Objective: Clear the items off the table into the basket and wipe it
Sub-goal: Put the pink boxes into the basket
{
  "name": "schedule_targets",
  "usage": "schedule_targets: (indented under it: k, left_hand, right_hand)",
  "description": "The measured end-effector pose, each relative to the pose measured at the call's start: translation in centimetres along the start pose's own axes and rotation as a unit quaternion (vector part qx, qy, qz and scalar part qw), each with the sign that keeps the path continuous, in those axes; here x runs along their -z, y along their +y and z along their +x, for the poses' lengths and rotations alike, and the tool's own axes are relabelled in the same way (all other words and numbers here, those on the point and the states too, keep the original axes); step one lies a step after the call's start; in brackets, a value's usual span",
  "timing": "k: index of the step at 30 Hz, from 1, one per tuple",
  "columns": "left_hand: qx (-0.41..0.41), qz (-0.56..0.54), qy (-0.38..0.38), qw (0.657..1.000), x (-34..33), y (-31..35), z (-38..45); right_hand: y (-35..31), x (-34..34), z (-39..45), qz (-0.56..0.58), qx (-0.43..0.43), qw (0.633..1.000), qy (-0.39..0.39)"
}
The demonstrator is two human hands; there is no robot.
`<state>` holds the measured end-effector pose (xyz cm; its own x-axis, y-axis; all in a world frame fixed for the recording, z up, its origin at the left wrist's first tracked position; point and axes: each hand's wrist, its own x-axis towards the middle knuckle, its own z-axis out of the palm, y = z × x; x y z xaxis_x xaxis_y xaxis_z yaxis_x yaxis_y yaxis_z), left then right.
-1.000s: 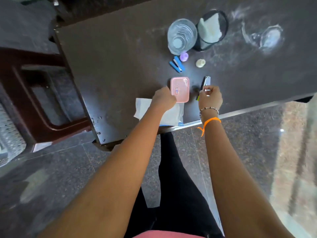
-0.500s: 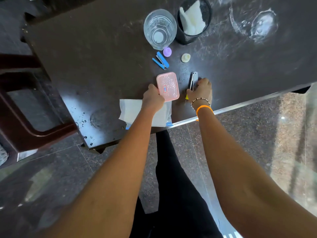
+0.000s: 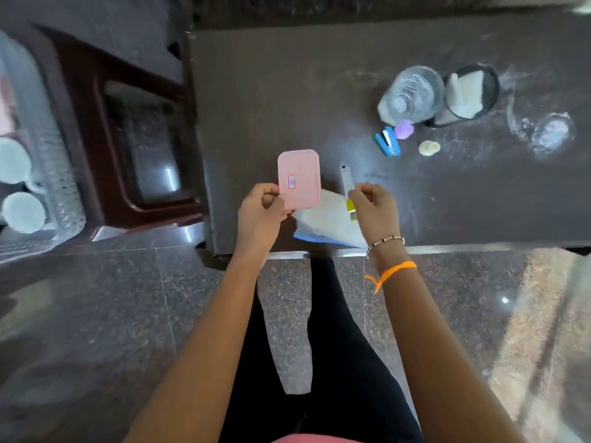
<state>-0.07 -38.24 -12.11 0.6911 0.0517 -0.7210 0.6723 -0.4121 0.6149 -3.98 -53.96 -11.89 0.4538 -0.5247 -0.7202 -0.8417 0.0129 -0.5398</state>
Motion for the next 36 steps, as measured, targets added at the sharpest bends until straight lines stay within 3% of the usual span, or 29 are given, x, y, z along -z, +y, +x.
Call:
schedule_targets:
  k: [9,13,16,21,29,32,36]
  left_hand:
    - [-0.013,-0.179,0.154,0.972,19.4,0.2,0.0]
    - [-0.038,-0.181,0.216,0.959,26.7,1.0,1.6]
    - [-0.064,-0.123,0.254,0.957,31.0,2.1,3.5]
    - [-0.106,0.076,0.29,0.948,35.8,4.6,7.2]
    - [0.036,0.233,0.305,0.923,39.7,8.4,15.5]
    - [0.092,0.295,0.268,0.913,40.2,7.8,17.6]
    - [0.13,0.373,0.239,0.887,40.6,7.0,19.4]
  right_hand:
    - [-10.7,-15.4,-8.1,0.05,0.039,0.983,-0.174]
    - [-15.0,-21.7,-10.7,0.066,0.058,0.974,-0.207]
    - [-17.6,-25.6,-12.0,0.071,0.077,0.969,-0.225]
    - [-20.0,-29.3,-12.8,0.069,0.103,0.97,-0.211]
    - [-20.4,-30.8,-12.7,0.051,0.123,0.972,-0.194]
    - [-20.9,-31.2,-12.4,0.051,0.133,0.971,-0.194]
    - [-22.6,-32.5,-11.7,0.008,0.209,0.96,-0.188]
